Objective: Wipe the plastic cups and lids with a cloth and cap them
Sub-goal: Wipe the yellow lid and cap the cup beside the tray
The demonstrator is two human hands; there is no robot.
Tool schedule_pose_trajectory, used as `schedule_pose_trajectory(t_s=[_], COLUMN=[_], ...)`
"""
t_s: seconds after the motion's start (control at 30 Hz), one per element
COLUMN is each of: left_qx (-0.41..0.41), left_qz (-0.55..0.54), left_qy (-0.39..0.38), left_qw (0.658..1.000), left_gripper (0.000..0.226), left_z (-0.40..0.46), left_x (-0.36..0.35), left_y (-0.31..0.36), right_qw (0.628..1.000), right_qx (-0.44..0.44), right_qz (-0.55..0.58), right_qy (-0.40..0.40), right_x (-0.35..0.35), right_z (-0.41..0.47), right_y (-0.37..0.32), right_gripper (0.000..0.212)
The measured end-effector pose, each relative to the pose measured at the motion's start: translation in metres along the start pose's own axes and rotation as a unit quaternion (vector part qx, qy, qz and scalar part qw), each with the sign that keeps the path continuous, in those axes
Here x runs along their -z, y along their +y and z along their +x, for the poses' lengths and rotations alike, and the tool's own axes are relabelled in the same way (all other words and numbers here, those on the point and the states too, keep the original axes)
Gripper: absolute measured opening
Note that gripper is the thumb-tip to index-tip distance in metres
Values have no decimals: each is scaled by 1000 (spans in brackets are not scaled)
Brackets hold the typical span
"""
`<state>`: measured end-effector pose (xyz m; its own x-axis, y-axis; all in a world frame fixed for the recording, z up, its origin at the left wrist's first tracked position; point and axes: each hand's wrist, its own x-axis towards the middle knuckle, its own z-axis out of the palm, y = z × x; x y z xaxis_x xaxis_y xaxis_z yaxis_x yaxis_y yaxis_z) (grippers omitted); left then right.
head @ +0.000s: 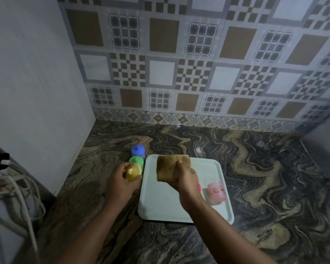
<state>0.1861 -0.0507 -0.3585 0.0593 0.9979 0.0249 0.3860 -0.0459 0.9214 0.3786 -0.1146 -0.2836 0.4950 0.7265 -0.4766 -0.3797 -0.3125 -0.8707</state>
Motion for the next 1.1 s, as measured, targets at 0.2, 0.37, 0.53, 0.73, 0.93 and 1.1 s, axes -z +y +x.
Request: schedule_pose_trajectory(t_s=[0.2,0.37,0.53,0.73,0.93,1.1], left_qx=[-20,-36,-48,-71,-50,-54], left_qz=[144,202,219,253,226,247], left_qy=[-2,-11,-22,-25,-26,-28], left_qw=[989,979,974,965,972,967], left_gripper=[46,42,43,42,44,46], left_z=[9,17,26,29,35,34], left_x=[-8,-18,-20,-19,-21,-24], left_y=[-28,-36,-43,-47,-52,-55], right_qw=[998,999,999,999,999,998], right_qx=[16,-3,-5,-7,-12,-21], right_qz=[-44,-35,-40,-39,-39,-53], right_qy=[33,30,28,20,3,-25], right_x=[19,27,29,31,29,25], right_z=[15,19,20,22,26,28], right_y=[1,17,19,18,25,28], right_gripper=[21,33,38,32,29,27])
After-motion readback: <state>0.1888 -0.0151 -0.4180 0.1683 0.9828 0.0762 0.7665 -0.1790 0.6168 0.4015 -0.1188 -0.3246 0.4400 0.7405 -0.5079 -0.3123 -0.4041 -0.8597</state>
